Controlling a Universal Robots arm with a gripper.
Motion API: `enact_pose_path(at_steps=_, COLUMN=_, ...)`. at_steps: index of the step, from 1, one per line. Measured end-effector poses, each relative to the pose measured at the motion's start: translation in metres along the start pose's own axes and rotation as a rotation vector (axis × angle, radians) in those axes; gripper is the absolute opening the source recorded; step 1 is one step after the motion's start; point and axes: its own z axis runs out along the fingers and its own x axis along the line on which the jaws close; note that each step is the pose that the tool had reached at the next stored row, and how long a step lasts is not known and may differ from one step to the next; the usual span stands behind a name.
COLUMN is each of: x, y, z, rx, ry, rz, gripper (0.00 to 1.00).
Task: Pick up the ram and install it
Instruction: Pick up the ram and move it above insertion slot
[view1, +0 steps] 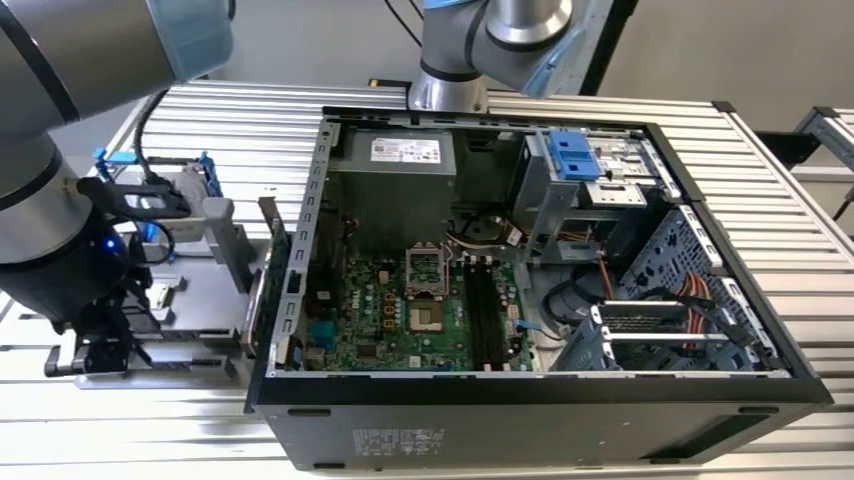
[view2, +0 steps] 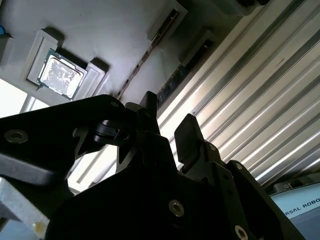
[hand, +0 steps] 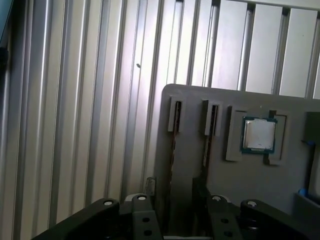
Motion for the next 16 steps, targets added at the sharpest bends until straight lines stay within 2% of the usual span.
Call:
enact_pose_path(at_steps=12, x=0.0009, y=-0.0001, z=0.0205, rx=-0.0004, ry=0.0041, rz=0.000, gripper=1.00)
enact_pose_path(at_steps=16, x=0.0008, y=0.0018, z=0.0270, rx=-0.0007, ry=0.0053, rz=0.000, gripper=1.00)
